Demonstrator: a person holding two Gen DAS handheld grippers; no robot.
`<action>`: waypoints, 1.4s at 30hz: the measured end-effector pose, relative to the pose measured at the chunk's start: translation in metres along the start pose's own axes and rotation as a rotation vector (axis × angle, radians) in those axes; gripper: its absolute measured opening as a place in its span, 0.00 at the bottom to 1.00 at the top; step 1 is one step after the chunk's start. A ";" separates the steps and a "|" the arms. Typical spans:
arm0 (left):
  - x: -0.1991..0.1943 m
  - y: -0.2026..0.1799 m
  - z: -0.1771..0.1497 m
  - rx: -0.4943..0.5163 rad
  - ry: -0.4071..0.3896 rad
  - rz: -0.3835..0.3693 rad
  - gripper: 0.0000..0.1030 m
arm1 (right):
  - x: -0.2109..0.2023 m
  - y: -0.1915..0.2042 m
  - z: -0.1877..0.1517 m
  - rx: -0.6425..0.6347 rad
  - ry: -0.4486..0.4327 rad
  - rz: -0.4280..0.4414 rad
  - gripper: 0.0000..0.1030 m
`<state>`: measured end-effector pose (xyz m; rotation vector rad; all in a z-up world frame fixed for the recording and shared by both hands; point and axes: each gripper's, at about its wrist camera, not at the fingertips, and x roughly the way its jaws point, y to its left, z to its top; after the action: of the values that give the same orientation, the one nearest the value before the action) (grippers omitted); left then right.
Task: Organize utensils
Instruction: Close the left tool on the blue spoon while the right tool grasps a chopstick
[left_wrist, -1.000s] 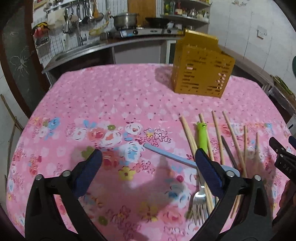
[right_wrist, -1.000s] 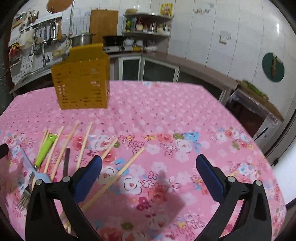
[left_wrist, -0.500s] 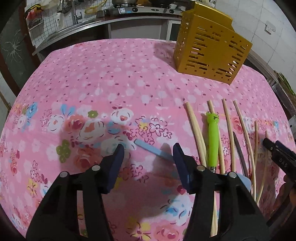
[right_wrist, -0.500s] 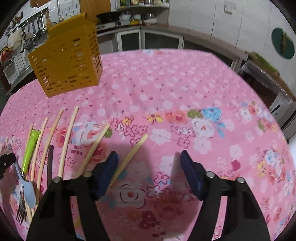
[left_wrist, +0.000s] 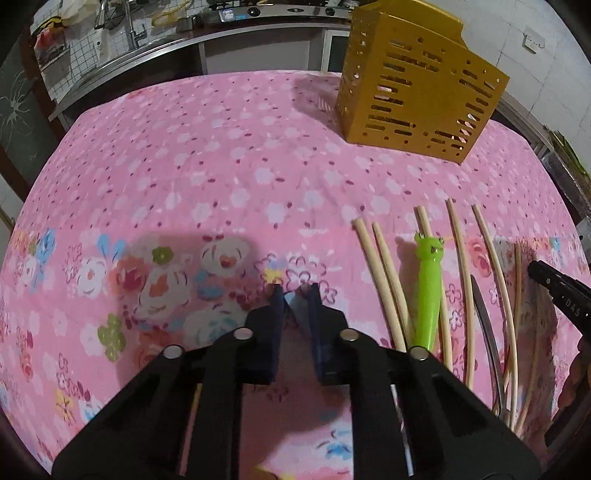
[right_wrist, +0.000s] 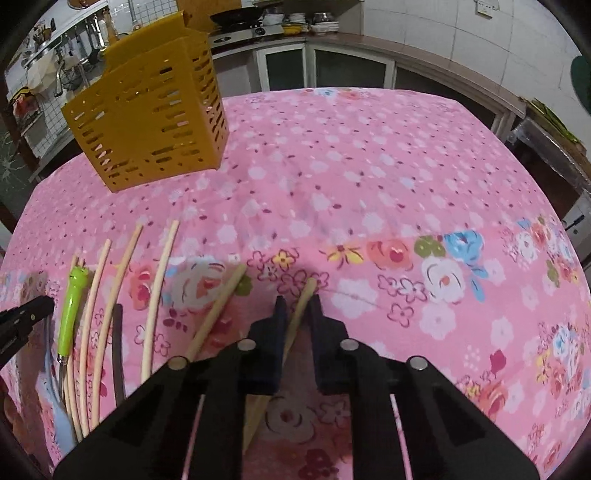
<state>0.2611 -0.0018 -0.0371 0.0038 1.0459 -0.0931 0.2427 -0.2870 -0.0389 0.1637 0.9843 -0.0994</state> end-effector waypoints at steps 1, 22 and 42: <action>0.001 -0.001 0.001 0.007 -0.004 -0.001 0.09 | 0.001 0.000 0.001 -0.005 -0.002 0.005 0.11; -0.003 0.002 0.016 0.039 -0.053 -0.042 0.06 | 0.003 -0.011 0.015 -0.002 0.007 0.056 0.06; 0.008 0.010 0.018 0.042 0.014 -0.052 0.06 | 0.008 -0.013 0.013 0.005 0.019 0.076 0.06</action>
<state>0.2818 0.0066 -0.0357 0.0151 1.0577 -0.1627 0.2558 -0.3019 -0.0399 0.2063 0.9959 -0.0309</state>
